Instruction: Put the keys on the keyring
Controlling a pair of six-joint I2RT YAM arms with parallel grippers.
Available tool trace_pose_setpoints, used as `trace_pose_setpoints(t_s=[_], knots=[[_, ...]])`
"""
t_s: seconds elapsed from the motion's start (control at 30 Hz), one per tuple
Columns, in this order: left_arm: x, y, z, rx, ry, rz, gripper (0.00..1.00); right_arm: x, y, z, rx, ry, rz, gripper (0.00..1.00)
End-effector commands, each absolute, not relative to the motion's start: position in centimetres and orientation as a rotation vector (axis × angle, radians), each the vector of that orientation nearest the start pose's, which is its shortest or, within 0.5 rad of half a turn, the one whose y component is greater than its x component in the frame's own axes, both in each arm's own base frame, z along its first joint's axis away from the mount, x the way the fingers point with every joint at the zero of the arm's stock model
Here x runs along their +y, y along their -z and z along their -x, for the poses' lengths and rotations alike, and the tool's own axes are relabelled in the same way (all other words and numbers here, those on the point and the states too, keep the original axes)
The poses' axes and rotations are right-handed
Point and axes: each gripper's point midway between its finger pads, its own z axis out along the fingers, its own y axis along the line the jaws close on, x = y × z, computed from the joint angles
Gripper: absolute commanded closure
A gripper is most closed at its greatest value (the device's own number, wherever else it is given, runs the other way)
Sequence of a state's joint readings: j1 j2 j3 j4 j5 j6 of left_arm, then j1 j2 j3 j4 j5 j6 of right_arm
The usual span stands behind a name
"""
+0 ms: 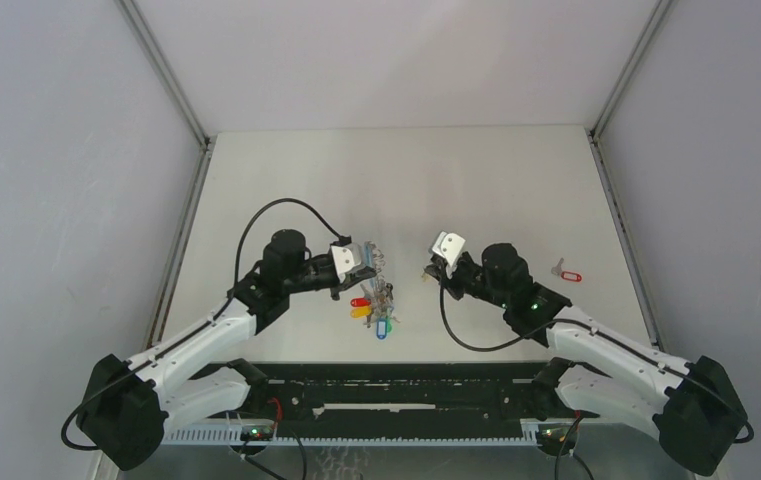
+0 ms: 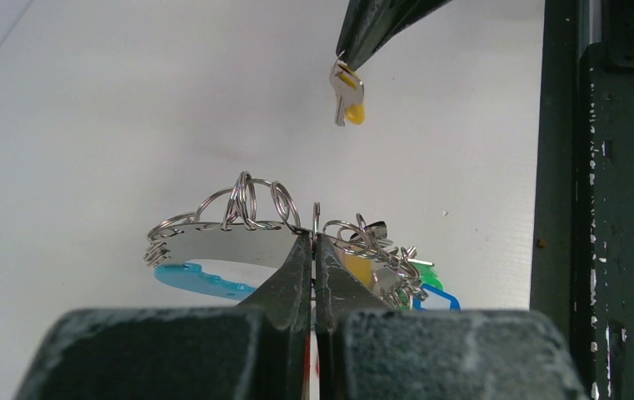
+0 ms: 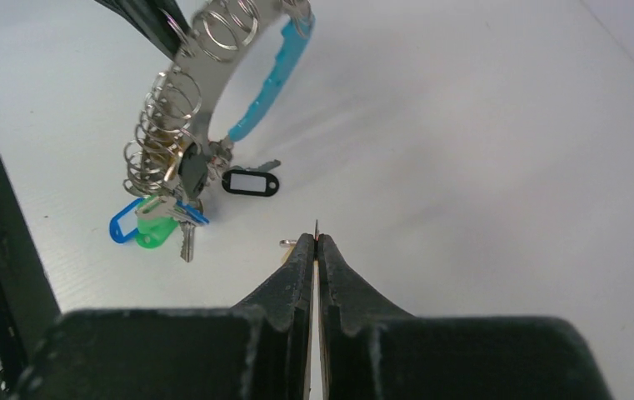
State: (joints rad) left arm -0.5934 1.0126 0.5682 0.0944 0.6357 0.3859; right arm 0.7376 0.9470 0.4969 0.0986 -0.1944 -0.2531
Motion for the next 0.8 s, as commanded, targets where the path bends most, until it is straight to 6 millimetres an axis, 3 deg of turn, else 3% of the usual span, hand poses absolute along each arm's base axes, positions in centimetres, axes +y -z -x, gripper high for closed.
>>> trace_pose_setpoints(t_s=[0.0,0.27,0.47,0.77], knots=[[-26.3,-18.4,-21.3,1.352,0.765,-1.27,1.0,25.5,-18.3,-21.9,1.491,-0.542,1.242,1.0],[-26.3,-18.5,-21.1,1.343,0.764,-1.279,1.0,27.9,-21.3,-20.7,1.351,-0.591,1.444,1.0],[-26.3,-18.6,-20.9,1.333,0.765,-1.284,1.0,29.7,-22.1,-20.5,1.28,-0.594,1.541,1.0],[-26.2,-18.6,-21.0,1.339,0.763,-1.288,1.0,30.9,-22.2,-20.1,1.235,-0.588,1.623,1.0]])
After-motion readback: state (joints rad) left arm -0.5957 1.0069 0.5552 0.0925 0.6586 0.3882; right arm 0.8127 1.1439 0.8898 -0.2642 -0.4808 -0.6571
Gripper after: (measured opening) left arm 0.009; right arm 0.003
